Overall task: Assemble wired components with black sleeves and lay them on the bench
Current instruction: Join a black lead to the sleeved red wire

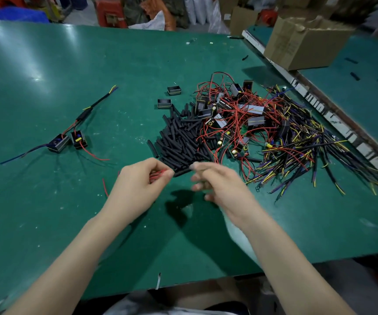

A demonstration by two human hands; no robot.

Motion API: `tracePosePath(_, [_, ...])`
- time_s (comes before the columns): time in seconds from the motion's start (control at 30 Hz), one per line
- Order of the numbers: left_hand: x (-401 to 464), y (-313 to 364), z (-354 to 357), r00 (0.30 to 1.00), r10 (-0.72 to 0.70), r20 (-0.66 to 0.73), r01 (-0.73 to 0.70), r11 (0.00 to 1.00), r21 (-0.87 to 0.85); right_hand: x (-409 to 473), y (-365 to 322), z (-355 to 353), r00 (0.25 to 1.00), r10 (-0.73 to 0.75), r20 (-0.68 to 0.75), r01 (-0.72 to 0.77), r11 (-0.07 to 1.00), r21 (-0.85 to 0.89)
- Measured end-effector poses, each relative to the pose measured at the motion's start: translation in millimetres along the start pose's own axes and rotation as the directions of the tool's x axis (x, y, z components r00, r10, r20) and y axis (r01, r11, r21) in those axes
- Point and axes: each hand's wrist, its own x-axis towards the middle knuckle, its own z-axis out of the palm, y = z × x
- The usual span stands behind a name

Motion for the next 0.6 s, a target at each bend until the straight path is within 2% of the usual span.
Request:
tracePosePath(0.07, [6.0,-2.8,1.8,0.989,-0.146,0.022,0.147,0.985,-0.089,-1.8,-5.5,-20.3,0.964,-0.176,-0.197,0.160,0.983,-0.094])
tracePosePath(0.13, [9.8,-4.8,2.6,0.973,-0.225,0.051,0.230,0.957,-0.179,-3.7,-6.9,-43.7,0.866,-0.328,-0.377,0.225,0.929,-0.293])
tracePosePath(0.2, [10.9,-5.5,4.6,0.969,-0.242,0.059,0.249,0.942,-0.225,-4.7,-1.4,-67.0,0.748,-0.426,-0.509,0.109,0.835,-0.539])
tracePosePath(0.27, [9.9,-4.4,7.2,0.969,-0.239,0.055,0.245,0.938,-0.243,-5.3,8.6,-87.2,0.672,-0.463,-0.578,-0.046,0.753,-0.656])
tracePosePath(0.43, [7.8,-2.1,8.6,0.970,-0.240,0.043,0.244,0.947,-0.210,-3.2,23.4,-116.2,0.612,-0.309,-0.728,-0.318,0.746,-0.585])
tracePosePath(0.53, [6.5,-1.8,6.3,0.974,-0.221,0.058,0.228,0.954,-0.197,3.9,19.1,-127.8,0.631,-0.183,-0.754,-0.425,0.732,-0.533])
tracePosePath(0.6, [5.9,-2.9,4.5,0.975,-0.204,0.085,0.217,0.959,-0.184,10.0,15.4,-134.0,0.681,-0.122,-0.722,-0.409,0.754,-0.513])
